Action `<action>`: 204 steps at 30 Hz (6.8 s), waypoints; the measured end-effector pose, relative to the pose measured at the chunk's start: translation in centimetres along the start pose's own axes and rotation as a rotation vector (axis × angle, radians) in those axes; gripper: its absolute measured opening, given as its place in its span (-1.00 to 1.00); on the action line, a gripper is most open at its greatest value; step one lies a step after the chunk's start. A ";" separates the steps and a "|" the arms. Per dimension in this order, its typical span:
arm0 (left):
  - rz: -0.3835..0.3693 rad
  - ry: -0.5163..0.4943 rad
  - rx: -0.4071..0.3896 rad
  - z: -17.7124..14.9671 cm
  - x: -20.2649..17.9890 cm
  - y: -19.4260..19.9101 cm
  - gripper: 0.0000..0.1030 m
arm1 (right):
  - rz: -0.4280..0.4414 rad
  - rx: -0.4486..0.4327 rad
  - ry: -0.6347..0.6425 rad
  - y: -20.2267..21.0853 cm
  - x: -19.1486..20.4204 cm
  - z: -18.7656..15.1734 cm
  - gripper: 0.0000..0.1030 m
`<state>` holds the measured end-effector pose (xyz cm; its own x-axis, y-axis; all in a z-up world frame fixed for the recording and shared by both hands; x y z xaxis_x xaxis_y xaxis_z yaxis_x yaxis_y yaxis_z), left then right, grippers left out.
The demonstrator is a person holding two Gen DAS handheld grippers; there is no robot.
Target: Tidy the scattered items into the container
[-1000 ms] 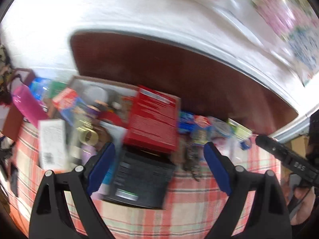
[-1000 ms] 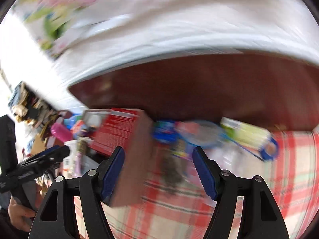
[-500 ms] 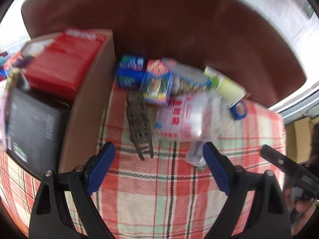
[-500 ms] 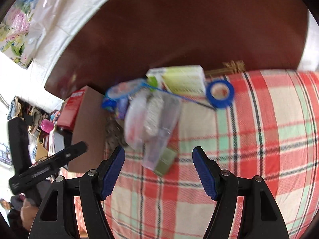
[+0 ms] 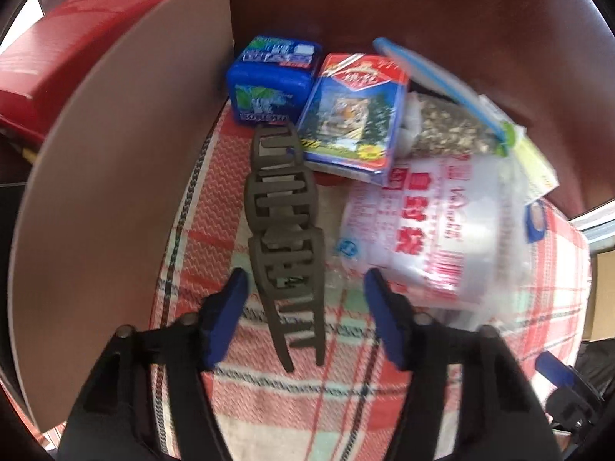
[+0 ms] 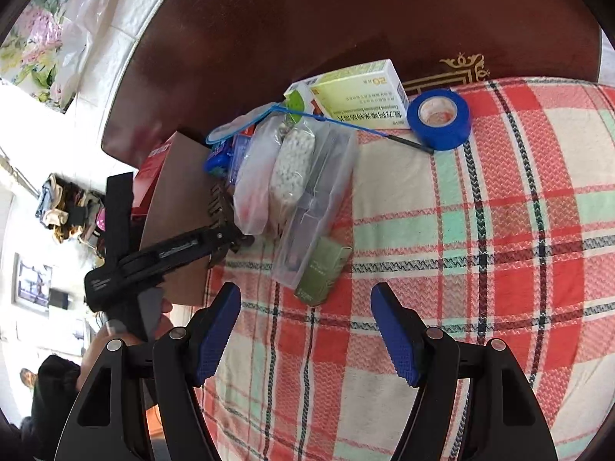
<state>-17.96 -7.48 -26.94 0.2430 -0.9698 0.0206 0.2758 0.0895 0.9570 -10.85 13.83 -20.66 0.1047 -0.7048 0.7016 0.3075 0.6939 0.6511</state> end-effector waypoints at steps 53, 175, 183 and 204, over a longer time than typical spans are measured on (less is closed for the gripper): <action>-0.108 -0.014 -0.069 -3.1 3.2 3.6 -0.35 | -0.502 -0.061 0.315 -3.6 3.2 -3.8 -0.53; 0.085 -0.488 -0.356 -0.6 -4.2 4.1 -0.04 | -0.064 -0.140 -0.177 6.2 -7.4 -2.7 0.76; 0.152 -0.424 -0.362 0.5 -2.8 3.4 -0.03 | -0.052 -0.125 -0.165 5.0 -5.9 -2.6 0.76; 0.029 -0.376 -0.274 2.3 -4.3 1.5 -0.41 | -0.024 -0.151 -0.042 -2.6 0.3 1.5 0.76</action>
<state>-20.76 -3.70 -24.97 -0.0862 -0.9764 0.1982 0.5219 0.1252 0.8437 -13.02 12.05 -21.74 0.0573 -0.7122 0.6996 0.4485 0.6444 0.6193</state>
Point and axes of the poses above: each gripper's, at about its wrist camera, not at the fingertips, and y roughly against the way its jaws point, x to its left, z to its top, the point moved 4 cm from there along -y, roughly the way its jaws point, and after that the axes turned 9 degrees about z, right-handed, at the moved point
